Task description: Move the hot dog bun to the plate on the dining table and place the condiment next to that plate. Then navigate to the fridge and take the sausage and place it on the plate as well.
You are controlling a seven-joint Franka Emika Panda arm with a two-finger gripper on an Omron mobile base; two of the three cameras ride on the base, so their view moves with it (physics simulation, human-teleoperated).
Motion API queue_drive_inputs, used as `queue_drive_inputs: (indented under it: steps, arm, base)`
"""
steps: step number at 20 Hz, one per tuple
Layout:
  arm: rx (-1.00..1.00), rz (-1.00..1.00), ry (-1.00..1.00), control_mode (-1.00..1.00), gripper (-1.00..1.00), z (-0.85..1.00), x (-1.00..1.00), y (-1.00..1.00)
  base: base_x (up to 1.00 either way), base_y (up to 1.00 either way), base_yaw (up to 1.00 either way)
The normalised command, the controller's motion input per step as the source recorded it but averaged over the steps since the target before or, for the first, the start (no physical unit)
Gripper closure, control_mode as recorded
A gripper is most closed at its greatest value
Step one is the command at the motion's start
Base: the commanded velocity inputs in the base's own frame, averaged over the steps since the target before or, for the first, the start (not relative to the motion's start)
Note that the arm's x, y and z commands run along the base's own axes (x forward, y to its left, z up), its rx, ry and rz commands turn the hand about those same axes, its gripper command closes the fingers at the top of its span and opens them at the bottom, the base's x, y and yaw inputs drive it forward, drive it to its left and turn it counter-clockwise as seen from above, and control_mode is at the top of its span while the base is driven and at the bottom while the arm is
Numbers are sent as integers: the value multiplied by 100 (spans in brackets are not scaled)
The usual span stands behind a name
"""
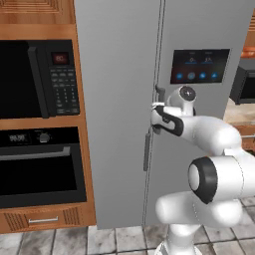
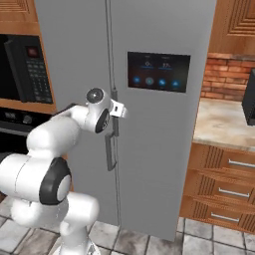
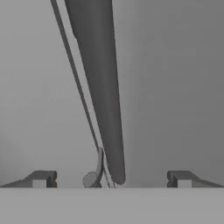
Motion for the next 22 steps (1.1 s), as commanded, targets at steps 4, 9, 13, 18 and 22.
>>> queue_drive_inputs:
  steps: [4,9,13,18,22]
  arm:
    - [0,0,0,-100,-100,-25,68,0]
    - [0,1,0,-100,-100,-26,63,-2]
    - [0,1,0,-100,-100,-23,57,-5]
    - [0,1,0,-100,100,-20,54,-1]
    - [0,1,0,-100,100,-18,57,0]
  base:
    - [0,0,0]
    - [0,0,0]
    - [0,0,0]
    - [0,0,0]
    - [0,0,0]
